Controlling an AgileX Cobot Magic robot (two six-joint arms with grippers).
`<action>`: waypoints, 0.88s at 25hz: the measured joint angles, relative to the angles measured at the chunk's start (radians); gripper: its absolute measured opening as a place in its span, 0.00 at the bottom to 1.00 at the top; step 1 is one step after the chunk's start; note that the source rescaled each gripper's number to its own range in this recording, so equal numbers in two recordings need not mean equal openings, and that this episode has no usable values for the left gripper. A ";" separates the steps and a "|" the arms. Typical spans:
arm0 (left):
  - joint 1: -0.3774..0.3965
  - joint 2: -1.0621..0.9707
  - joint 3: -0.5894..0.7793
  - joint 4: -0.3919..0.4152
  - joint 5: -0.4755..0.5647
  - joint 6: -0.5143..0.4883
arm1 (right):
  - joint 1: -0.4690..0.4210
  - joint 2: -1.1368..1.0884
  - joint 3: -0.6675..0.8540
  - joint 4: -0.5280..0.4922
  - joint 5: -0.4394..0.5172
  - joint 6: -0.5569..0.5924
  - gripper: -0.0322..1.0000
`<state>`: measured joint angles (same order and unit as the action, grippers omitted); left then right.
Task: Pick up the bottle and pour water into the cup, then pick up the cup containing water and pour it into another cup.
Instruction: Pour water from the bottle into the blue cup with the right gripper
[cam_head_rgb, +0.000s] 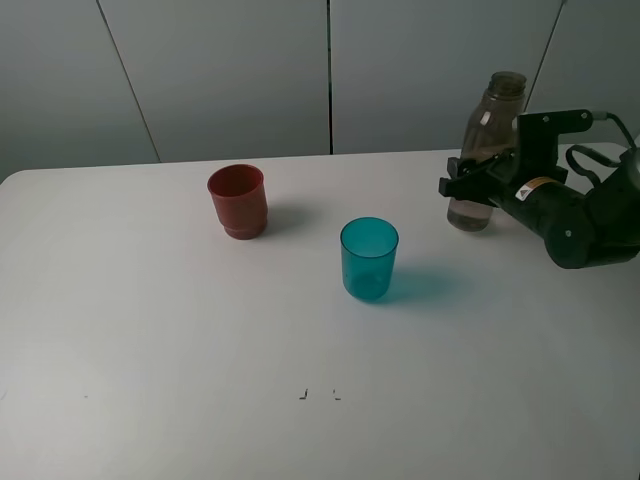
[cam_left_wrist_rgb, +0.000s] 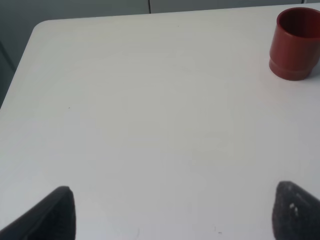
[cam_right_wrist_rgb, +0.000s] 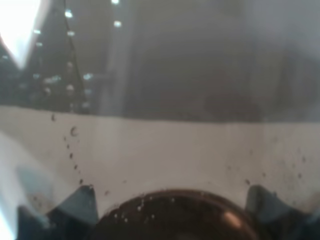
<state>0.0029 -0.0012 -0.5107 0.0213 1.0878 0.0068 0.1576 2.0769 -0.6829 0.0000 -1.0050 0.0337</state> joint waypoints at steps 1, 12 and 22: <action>0.000 0.000 0.000 0.000 0.000 0.000 | 0.000 -0.019 0.000 0.000 0.018 -0.002 0.03; 0.000 0.000 0.000 0.000 0.000 0.000 | 0.017 -0.219 0.002 -0.069 0.210 -0.063 0.03; 0.000 0.000 0.000 0.000 0.000 -0.007 | 0.104 -0.247 0.002 -0.092 0.266 -0.498 0.03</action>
<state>0.0029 -0.0012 -0.5107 0.0213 1.0878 0.0000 0.2621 1.8302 -0.6811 -0.0917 -0.7392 -0.4642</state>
